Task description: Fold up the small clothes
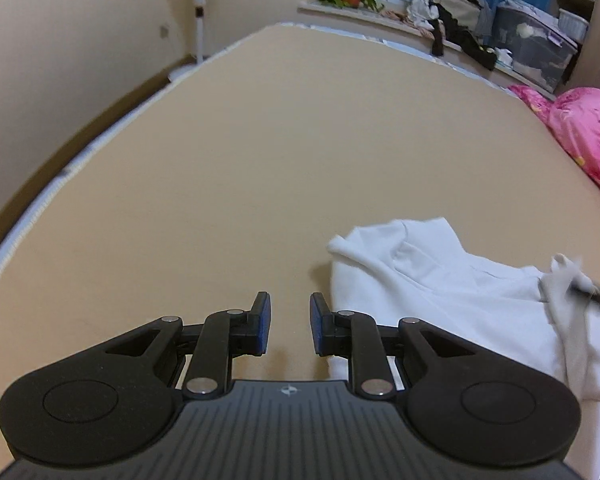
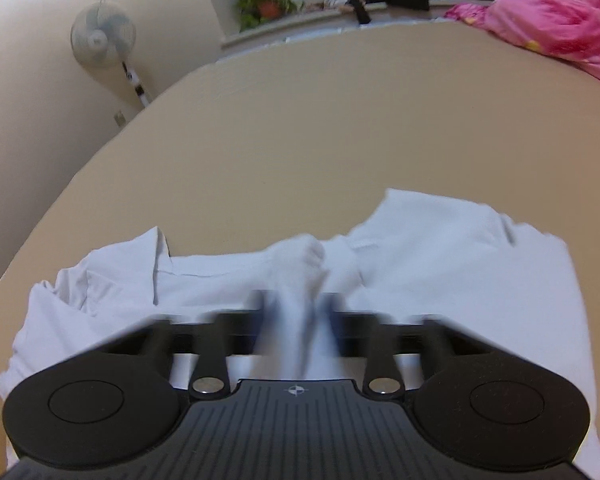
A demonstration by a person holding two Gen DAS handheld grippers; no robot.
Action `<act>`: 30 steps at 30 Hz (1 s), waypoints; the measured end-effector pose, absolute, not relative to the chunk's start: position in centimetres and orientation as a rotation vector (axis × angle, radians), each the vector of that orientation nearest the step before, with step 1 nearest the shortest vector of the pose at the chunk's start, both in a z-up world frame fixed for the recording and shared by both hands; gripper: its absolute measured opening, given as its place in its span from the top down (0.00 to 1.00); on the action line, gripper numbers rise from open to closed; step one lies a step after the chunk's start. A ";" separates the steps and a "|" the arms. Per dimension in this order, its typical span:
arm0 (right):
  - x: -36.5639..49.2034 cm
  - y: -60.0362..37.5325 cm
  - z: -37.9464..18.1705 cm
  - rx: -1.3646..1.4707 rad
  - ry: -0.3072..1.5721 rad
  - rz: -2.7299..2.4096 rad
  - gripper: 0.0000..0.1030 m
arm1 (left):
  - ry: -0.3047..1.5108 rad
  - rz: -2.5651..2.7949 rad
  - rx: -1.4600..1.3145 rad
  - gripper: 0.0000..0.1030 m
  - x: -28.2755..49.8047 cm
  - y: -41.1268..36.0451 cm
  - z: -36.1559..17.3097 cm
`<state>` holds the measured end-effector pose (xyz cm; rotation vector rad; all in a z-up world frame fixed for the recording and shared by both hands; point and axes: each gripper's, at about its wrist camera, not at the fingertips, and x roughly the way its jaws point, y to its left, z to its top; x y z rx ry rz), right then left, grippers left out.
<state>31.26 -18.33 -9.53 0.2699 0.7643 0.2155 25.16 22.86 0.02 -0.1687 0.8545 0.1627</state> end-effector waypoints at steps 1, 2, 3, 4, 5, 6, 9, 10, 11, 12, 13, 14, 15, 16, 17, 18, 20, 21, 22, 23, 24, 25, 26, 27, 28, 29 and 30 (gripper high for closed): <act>30.6 -19.0 -7.8 0.293 0.690 0.197 0.97 | 0.861 0.146 -0.170 0.77 25.3 22.5 -0.1; 29.7 -20.0 -6.0 0.334 0.608 0.184 0.97 | 0.866 0.130 -0.170 0.77 25.5 22.1 -0.2; 28.4 -21.3 -4.3 0.393 0.522 0.171 0.97 | 0.873 0.113 -0.172 0.76 25.7 21.9 -0.3; 26.7 -23.1 -2.8 0.460 0.432 0.143 0.97 | 0.882 0.094 -0.177 0.72 25.9 21.6 -0.6; 24.7 -25.0 -1.9 0.521 0.357 0.091 0.97 | 0.894 0.074 -0.185 0.68 26.1 21.3 -1.0; 23.1 -26.7 -1.9 0.570 0.319 0.031 0.97 | 0.913 0.051 -0.192 0.67 26.5 21.0 -1.6; 20.4 -30.1 -5.4 0.617 0.375 -0.145 0.97 | 0.973 0.019 -0.182 0.66 27.2 20.0 -3.5; 20.4 -31.1 -7.7 0.619 0.458 -0.193 0.97 | 0.990 0.021 -0.166 0.66 27.4 19.7 -4.0; 20.4 -32.0 -9.8 0.637 0.541 -0.219 0.97 | 1.006 0.029 -0.146 0.66 27.5 19.5 -4.7; 20.4 -32.8 -11.8 0.666 0.617 -0.243 0.97 | 1.019 0.041 -0.132 0.66 27.5 19.5 -5.1; 20.2 -33.6 -13.4 0.702 0.668 -0.264 0.97 | 1.033 0.060 -0.119 0.66 27.5 19.6 -5.3; 19.8 -34.1 -14.1 0.729 0.670 -0.265 0.96 | 1.050 0.078 -0.112 0.66 27.6 19.8 -5.4; 19.4 -34.4 -14.0 0.738 0.654 -0.256 0.96 | 1.052 0.086 -0.118 0.66 27.5 20.0 -5.4; 19.2 -34.2 -13.4 0.726 0.635 -0.243 0.96 | 1.037 0.083 -0.141 0.66 27.4 20.3 -5.1; 19.2 -33.9 -12.7 0.711 0.615 -0.226 0.96 | 1.018 0.073 -0.167 0.66 27.2 20.5 -4.7; 19.3 -33.7 -12.0 0.703 0.596 -0.203 0.96 | 0.993 0.053 -0.200 0.66 27.0 20.6 -4.2; 19.6 -33.6 -10.9 0.703 0.578 -0.176 0.96 | 0.961 -0.012 -0.258 0.64 26.6 20.4 -3.4; 19.7 -33.7 -10.5 0.709 0.574 -0.170 0.96 | 0.963 -0.040 -0.278 0.63 26.5 20.2 -3.3; 19.9 -33.9 -10.1 0.714 0.571 -0.166 0.96 | 0.975 -0.062 -0.291 0.60 26.5 19.9 -3.5; 20.0 -34.0 -9.9 0.714 0.569 -0.166 0.96 | 0.997 -0.077 -0.292 0.59 26.5 19.5 -3.8; 20.1 -34.1 -9.8 0.711 0.570 -0.167 0.96 | 1.021 -0.083 -0.282 0.59 26.5 19.0 -4.3; 20.0 -34.5 -9.6 0.707 0.573 -0.172 0.96 | 1.038 -0.083 -0.267 0.59 26.5 18.5 -4.9; 20.2 -34.6 -9.7 0.705 0.576 -0.173 0.96 | 1.049 -0.075 -0.239 0.63 26.6 18.1 -5.3; 20.4 -34.5 -9.7 0.704 0.581 -0.172 0.96 | 1.050 -0.061 -0.192 0.73 26.6 17.7 -5.6; 20.9 -34.3 -9.7 0.700 0.585 -0.169 0.96 | 1.044 -0.057 -0.159 0.81 26.7 17.9 -5.5; 21.1 -34.1 -9.6 0.696 0.586 -0.160 0.96 | 1.038 -0.064 -0.165 0.86 26.6 18.4 -5.3; 21.1 -33.7 -9.3 0.699 0.581 -0.144 0.96 | 1.036 -0.061 -0.184 0.87 26.7 19.0 -4.9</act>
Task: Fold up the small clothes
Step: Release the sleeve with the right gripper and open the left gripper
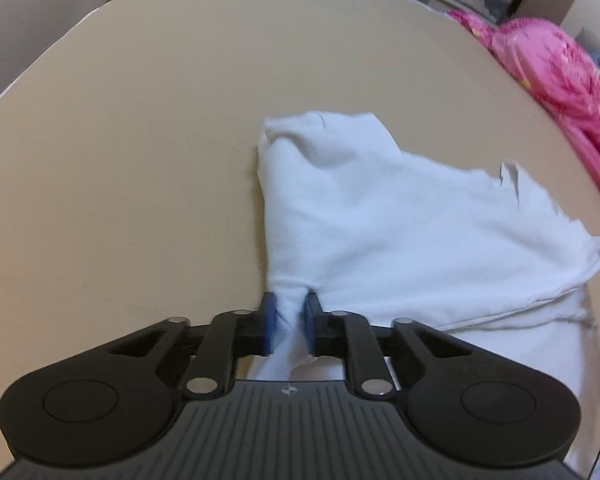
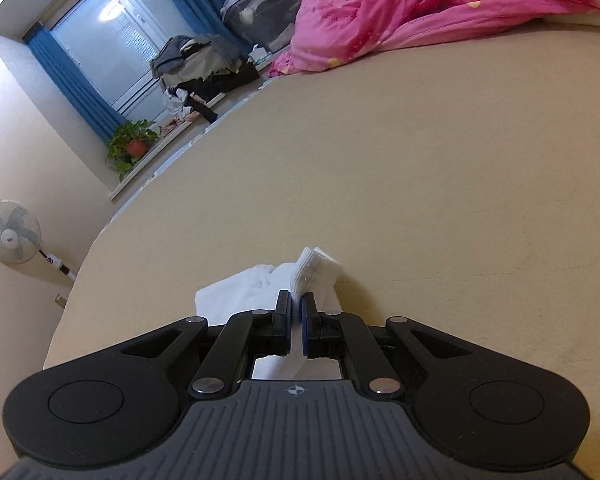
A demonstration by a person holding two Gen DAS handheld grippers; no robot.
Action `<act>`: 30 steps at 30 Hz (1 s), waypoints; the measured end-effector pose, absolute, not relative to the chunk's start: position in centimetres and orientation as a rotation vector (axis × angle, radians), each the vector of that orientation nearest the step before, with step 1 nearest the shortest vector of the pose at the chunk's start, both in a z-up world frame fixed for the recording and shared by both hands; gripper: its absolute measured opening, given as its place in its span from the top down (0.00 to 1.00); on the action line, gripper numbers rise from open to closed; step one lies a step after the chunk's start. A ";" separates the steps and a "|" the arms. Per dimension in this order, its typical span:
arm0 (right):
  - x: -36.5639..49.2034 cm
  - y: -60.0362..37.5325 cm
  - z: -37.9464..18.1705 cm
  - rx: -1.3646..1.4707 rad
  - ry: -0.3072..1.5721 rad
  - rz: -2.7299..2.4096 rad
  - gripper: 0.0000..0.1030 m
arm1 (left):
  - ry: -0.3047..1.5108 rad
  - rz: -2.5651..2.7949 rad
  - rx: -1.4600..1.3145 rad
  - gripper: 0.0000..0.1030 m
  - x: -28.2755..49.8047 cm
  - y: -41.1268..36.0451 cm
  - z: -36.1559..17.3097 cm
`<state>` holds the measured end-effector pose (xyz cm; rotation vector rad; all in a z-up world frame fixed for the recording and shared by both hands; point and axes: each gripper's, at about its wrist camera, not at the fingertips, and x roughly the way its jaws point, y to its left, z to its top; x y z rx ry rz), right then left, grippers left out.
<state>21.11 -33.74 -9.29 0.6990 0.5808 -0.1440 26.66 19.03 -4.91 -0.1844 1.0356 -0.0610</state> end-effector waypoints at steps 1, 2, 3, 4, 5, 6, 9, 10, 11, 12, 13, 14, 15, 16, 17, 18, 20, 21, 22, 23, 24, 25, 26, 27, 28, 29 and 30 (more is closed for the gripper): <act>21.1 -33.4 -8.7 0.720 0.560 -0.116 0.97 | 1.026 -0.061 -0.201 0.87 26.5 19.8 -4.4; 20.8 -33.0 -7.9 0.745 0.532 -0.077 0.97 | 1.018 -0.067 -0.223 0.88 26.3 20.8 -4.0; 20.4 -32.8 -7.0 0.768 0.494 -0.032 0.97 | 1.017 -0.072 -0.258 0.88 26.1 21.7 -3.7; 19.7 -32.8 -6.1 0.788 0.459 -0.005 0.97 | 1.020 -0.078 -0.282 0.87 26.1 22.2 -3.7; 19.0 -32.8 -5.7 0.821 0.436 0.002 0.97 | 1.027 -0.088 -0.280 0.86 25.8 22.6 -3.5; 18.6 -32.9 -5.8 0.833 0.446 -0.011 0.97 | 1.043 -0.079 -0.249 0.86 25.7 22.6 -3.5; 19.0 -32.8 -9.2 0.697 0.693 -0.177 0.96 | 1.041 0.014 -0.169 0.88 26.0 22.6 -3.3; 19.0 -33.6 -10.6 0.688 0.771 -0.241 0.94 | 1.007 0.001 -0.177 0.88 25.9 22.5 -2.9; 18.4 -34.4 -11.2 0.721 0.769 -0.270 0.92 | 0.969 -0.037 -0.195 0.88 25.6 22.2 -2.2; 17.8 -34.9 -11.2 0.730 0.740 -0.285 0.90 | 0.925 -0.090 -0.212 0.88 25.4 22.0 -1.4; 17.5 -35.0 -10.6 0.696 0.698 -0.300 0.86 | 0.885 -0.138 -0.221 0.87 25.3 21.5 -0.9; 17.2 -34.8 -10.0 0.665 0.658 -0.311 0.86 | 0.858 -0.175 -0.221 0.86 25.3 20.9 -0.6; 17.0 -34.6 -9.5 0.654 0.615 -0.291 0.86 | 0.853 -0.202 -0.220 0.86 25.5 20.4 -0.8; 17.2 -34.4 -9.3 0.653 0.585 -0.235 0.86 | 0.874 -0.215 -0.217 0.85 25.8 20.1 -1.5; 17.6 -34.3 -9.3 0.651 0.584 -0.195 0.85 | 0.922 -0.204 -0.205 0.85 26.4 19.7 -2.7; 18.3 -34.3 -9.8 0.655 0.614 -0.174 0.85 | 1.001 -0.167 -0.178 0.85 27.0 19.5 -4.2; 19.9 -34.9 -11.8 0.646 0.779 -0.217 0.84 | 1.075 -0.108 -0.152 0.98 27.3 19.5 -6.1; 19.9 -35.6 -12.2 0.665 0.794 -0.248 0.80 | 1.053 -0.110 -0.169 0.98 27.1 19.6 -5.5; 19.6 -36.2 -12.2 0.679 0.783 -0.252 0.76 | 1.011 -0.119 -0.187 0.97 26.6 19.7 -4.6; 19.6 -36.5 -12.0 0.653 0.792 -0.257 0.76 | 0.952 -0.138 -0.201 0.95 26.1 19.8 -4.0; 19.4 -36.7 -11.8 0.608 0.819 -0.276 0.76 | 0.943 -0.148 -0.201 0.93 25.8 19.9 -4.3; 18.7 -36.8 -11.6 0.556 0.868 -0.310 0.77 | 1.005 -0.127 -0.181 0.95 26.1 19.6 -5.6; 18.1 -37.1 -11.2 0.549 0.877 -0.330 0.76 | 1.055 -0.110 -0.173 0.98 26.1 19.9 -6.9; 17.0 -37.6 -10.2 0.568 0.861 -0.335 0.75 | 1.041 -0.104 -0.182 0.98 25.5 19.9 -6.7; 15.8 -38.1 -9.0 0.585 0.835 -0.318 0.75 | 1.031 -0.083 -0.176 0.97 24.8 19.6 -5.7; 14.5 -38.2 -7.9 0.582 0.809 -0.297 0.75 | 1.001 -0.054 -0.150 0.90 24.0 19.1 -4.2; 12.9 -38.1 -6.6 0.563 0.782 -0.276 0.75 | 0.952 -0.026 -0.105 0.85 22.8 18.4 -2.7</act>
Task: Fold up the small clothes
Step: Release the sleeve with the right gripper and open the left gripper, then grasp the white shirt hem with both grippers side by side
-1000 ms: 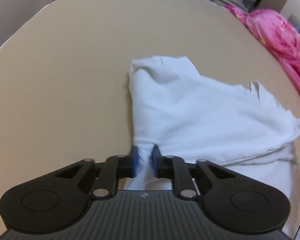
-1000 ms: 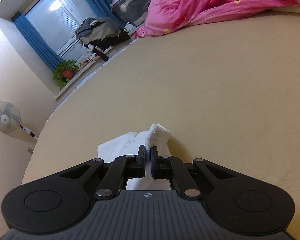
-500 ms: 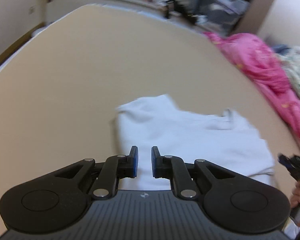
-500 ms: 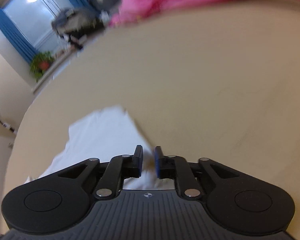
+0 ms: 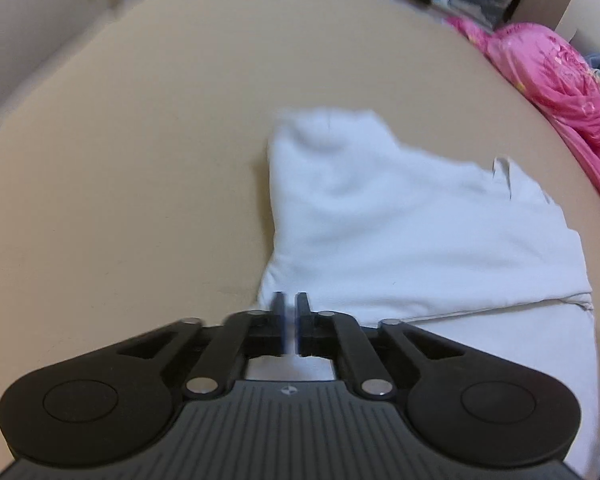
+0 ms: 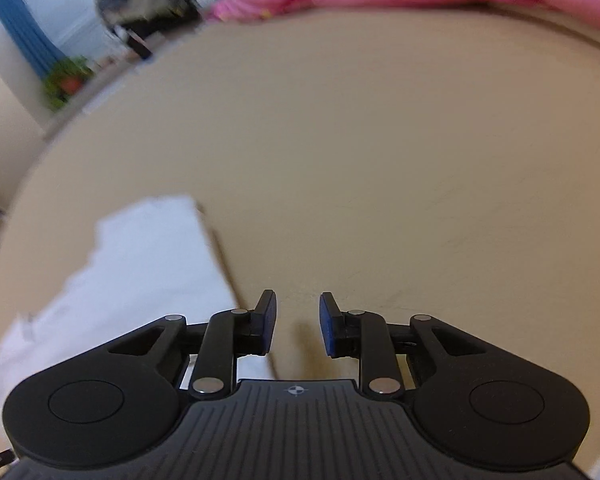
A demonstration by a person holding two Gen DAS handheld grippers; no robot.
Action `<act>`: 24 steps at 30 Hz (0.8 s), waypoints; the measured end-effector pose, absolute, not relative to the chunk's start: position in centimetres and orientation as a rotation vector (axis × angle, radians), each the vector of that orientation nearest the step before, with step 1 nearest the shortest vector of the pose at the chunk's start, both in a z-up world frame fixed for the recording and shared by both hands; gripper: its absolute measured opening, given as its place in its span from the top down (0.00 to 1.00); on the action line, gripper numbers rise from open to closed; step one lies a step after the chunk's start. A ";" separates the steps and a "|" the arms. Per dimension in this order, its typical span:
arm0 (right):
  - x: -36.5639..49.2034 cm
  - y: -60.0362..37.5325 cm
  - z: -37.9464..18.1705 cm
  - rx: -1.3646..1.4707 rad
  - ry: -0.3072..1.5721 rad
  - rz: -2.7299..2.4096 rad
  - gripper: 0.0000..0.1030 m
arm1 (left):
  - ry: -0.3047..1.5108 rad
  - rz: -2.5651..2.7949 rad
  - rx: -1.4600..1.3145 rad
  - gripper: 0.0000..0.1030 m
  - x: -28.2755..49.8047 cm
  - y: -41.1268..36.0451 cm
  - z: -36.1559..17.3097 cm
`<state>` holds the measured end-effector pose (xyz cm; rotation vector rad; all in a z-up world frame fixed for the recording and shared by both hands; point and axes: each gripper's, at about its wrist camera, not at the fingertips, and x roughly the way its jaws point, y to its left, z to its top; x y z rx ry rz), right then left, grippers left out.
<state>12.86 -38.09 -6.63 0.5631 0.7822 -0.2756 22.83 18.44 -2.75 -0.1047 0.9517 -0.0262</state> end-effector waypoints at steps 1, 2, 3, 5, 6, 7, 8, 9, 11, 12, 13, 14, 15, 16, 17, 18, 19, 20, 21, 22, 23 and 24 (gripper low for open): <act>11.2 -37.7 -5.3 0.536 0.760 -0.251 0.75 | 0.912 -0.006 -0.066 0.70 21.7 17.6 -1.6; 10.1 -37.5 -4.5 0.520 0.747 -0.224 0.73 | 0.882 0.014 -0.040 0.54 20.2 17.0 -0.5; 8.9 -37.6 -3.8 0.511 0.736 -0.198 0.72 | 0.862 0.034 -0.024 0.49 18.9 16.3 0.4; 5.9 -37.4 -3.0 0.502 0.722 -0.155 0.69 | 0.836 0.060 0.010 0.47 15.8 15.2 2.0; 4.4 -37.5 -3.0 0.498 0.718 -0.138 0.68 | 0.833 0.070 0.029 0.47 14.5 14.6 2.5; 2.6 -37.2 -3.0 0.492 0.719 -0.126 0.68 | 0.829 0.083 0.047 0.47 12.6 14.0 3.1; 1.4 -36.9 -3.1 0.491 0.725 -0.120 0.68 | 0.824 0.095 0.058 0.47 10.7 13.9 3.4; 1.2 -36.8 -2.7 0.502 0.733 -0.115 0.68 | 0.820 0.104 0.065 0.47 9.2 14.0 3.7; 0.0 -36.9 -2.8 0.532 0.735 -0.084 0.68 | 0.816 0.115 0.063 0.45 6.2 14.4 4.1; -1.4 -36.2 -2.4 0.513 0.727 -0.078 0.68 | 0.819 0.120 0.059 0.43 4.9 14.4 4.1; -1.7 -35.9 -2.0 0.472 0.719 -0.080 0.68 | 0.822 0.123 0.055 0.38 3.8 14.6 4.0; -2.6 -35.7 -1.8 0.434 0.711 -0.083 0.68 | 0.824 0.129 0.049 0.34 2.8 14.6 3.8; -3.1 -35.7 -1.7 0.418 0.708 -0.081 0.68 | 0.823 0.131 0.042 0.34 1.7 14.8 3.6; -3.8 -35.8 -1.7 0.417 0.712 -0.072 0.68 | 0.824 0.131 0.034 0.34 0.4 15.1 3.4; -4.5 -36.0 -1.9 0.420 0.723 -0.063 0.68 | 0.830 0.131 0.026 0.34 -0.7 15.4 3.1; -5.1 -36.1 -2.3 0.415 0.736 -0.060 0.68 | 0.838 0.128 0.017 0.34 -1.6 15.5 2.6; -5.6 -36.1 -2.7 0.398 0.755 -0.058 0.68 | 0.848 0.121 0.007 0.34 -2.5 15.7 2.0; -6.0 -36.1 -3.0 0.379 0.771 -0.055 0.68 | 0.859 0.112 -0.005 0.34 -3.1 15.9 1.4; -6.3 -36.2 -3.4 0.360 0.788 -0.050 0.68 | 0.881 0.108 -0.020 0.34 -3.6 16.0 0.8; -6.6 -36.1 -3.6 0.348 0.807 -0.042 0.68 | 0.912 0.105 -0.035 0.34 -4.0 16.2 0.3; -6.9 -36.0 -4.1 0.342 0.833 -0.027 0.68 | 0.938 0.099 -0.051 0.33 -4.3 16.3 0.0; -6.9 -36.0 -4.5 0.339 0.861 -0.014 0.68 | 0.954 0.092 -0.074 0.32 -4.6 16.5 -0.3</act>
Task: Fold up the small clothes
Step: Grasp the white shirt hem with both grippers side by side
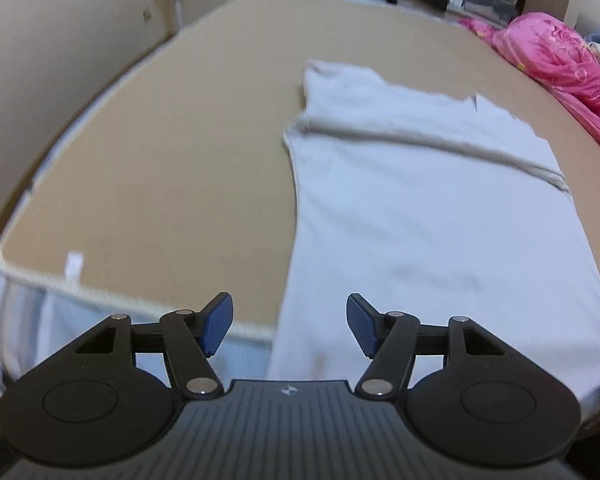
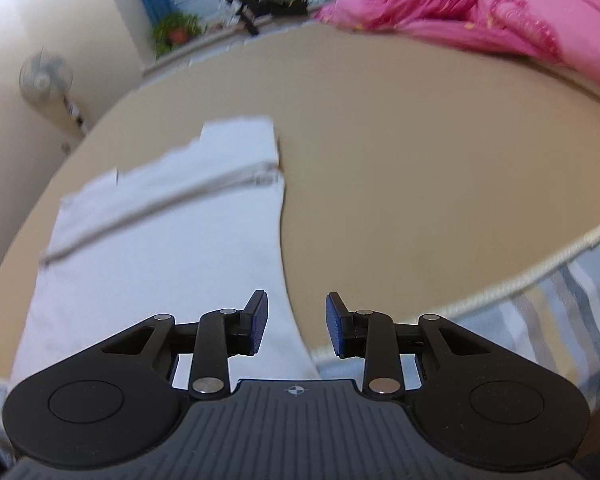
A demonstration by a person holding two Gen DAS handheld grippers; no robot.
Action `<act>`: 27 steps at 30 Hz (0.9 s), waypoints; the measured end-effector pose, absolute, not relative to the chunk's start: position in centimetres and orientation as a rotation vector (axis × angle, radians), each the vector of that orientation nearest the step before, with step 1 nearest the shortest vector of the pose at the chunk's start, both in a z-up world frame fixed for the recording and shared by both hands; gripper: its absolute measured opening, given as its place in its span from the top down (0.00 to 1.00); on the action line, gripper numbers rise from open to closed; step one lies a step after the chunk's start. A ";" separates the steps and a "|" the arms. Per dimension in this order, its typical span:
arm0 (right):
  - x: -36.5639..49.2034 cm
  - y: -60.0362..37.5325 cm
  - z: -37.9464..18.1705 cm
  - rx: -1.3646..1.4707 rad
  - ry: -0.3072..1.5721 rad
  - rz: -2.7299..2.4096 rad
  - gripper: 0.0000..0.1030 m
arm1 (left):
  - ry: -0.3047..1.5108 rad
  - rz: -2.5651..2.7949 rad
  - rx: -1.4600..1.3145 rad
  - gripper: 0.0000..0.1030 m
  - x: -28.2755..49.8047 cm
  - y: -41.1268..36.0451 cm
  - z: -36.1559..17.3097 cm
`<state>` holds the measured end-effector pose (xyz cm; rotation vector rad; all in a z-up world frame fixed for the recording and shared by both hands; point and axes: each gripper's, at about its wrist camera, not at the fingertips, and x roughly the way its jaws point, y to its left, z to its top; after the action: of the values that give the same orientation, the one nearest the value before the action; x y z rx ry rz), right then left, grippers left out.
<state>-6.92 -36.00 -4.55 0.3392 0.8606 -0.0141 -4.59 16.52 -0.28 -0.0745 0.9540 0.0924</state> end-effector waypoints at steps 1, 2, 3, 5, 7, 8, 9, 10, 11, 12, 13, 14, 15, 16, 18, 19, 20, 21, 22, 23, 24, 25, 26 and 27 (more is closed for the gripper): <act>-6.9 -36.0 -5.2 0.332 0.905 -0.004 0.68 | 0.970 0.089 -0.103 0.29 -4.6 16.7 -0.7; -7.0 -36.0 -5.8 0.320 0.946 0.000 0.67 | 0.991 0.084 -0.133 0.28 -4.6 17.1 -1.2; -6.7 -35.9 -6.4 0.309 0.982 0.000 0.67 | 1.021 0.080 -0.161 0.28 -4.6 17.4 -1.7; -6.6 -35.8 -7.5 0.295 1.050 0.000 0.67 | 1.094 0.086 -0.189 0.30 -4.2 17.8 -3.0; -6.2 -35.7 -8.4 0.292 1.093 0.006 0.67 | 1.149 0.113 -0.210 0.35 -3.9 18.5 -4.2; -6.1 -35.6 -8.7 0.288 1.109 0.004 0.67 | 1.170 0.119 -0.226 0.41 -3.8 18.8 -4.7; -5.9 -35.6 -9.1 0.285 1.129 -0.002 0.67 | 1.198 0.122 -0.244 0.43 -3.7 19.2 -5.2; -5.7 -35.5 -9.6 0.287 1.152 -0.009 0.67 | 1.221 0.125 -0.256 0.51 -3.7 19.4 -5.7; -5.5 -35.5 -9.8 0.294 1.162 -0.012 0.67 | 1.238 0.123 -0.261 0.59 -3.8 19.6 -6.1; -5.4 -35.5 -10.0 0.300 1.167 -0.014 0.67 | 1.242 0.116 -0.258 0.60 -3.9 19.5 -6.2; -5.3 -35.5 -10.0 0.306 1.169 -0.012 0.65 | 1.239 0.103 -0.244 0.65 -4.0 19.3 -6.2; -5.2 -35.4 -10.0 0.310 1.171 -0.011 0.64 | 1.240 0.086 -0.229 0.72 -4.1 19.1 -6.2; -5.2 -35.3 -10.2 0.310 1.171 -0.012 0.64 | 1.242 0.073 -0.215 0.73 -4.2 18.9 -6.3; -5.2 -35.1 -10.2 0.305 1.172 -0.011 0.64 | 1.242 0.068 -0.198 0.75 -4.3 18.8 -6.3; -5.0 -35.0 -10.2 0.300 1.173 -0.001 0.64 | 1.240 0.067 -0.176 0.77 -4.4 18.6 -6.4; -5.0 -34.9 -10.2 0.296 1.173 0.005 0.64 | 1.240 0.068 -0.171 0.80 -4.5 18.6 -6.4; -4.9 -34.7 -10.3 0.291 1.174 0.012 0.65 | 1.240 0.070 -0.167 0.81 -4.5 18.5 -6.4; -4.9 -34.6 -10.3 0.287 1.174 0.019 0.67 | 1.240 0.071 -0.164 0.81 -4.6 18.5 -6.4; -5.0 -34.6 -10.3 0.284 1.175 0.028 0.71 | 1.240 0.070 -0.159 0.83 -4.5 18.4 -6.4; -5.2 -35.0 -10.3 0.285 1.176 0.037 0.77 | 1.239 0.070 -0.154 0.84 -4.5 18.3 -6.3; -5.2 -35.0 -10.4 0.287 1.177 0.048 0.80 | 1.238 0.070 -0.148 0.84 -4.5 18.3 -6.3; -5.3 -35.1 -10.4 0.293 1.179 0.060 0.90 | 1.237 0.071 -0.144 0.84 -4.6 18.3 -6.3; -5.4 -35.1 -10.3 0.298 1.180 0.070 0.93 | 1.236 0.072 -0.142 0.85 -4.6 18.4 -6.2; -5.5 -35.1 -10.3 0.294 1.176 0.074 0.93 | 1.235 0.073 -0.140 0.85 -4.5 18.3 -6.2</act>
<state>-5.45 -35.06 -10.27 0.2945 1.1757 0.0741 -4.53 18.31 -6.21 -0.1397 1.2354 0.0730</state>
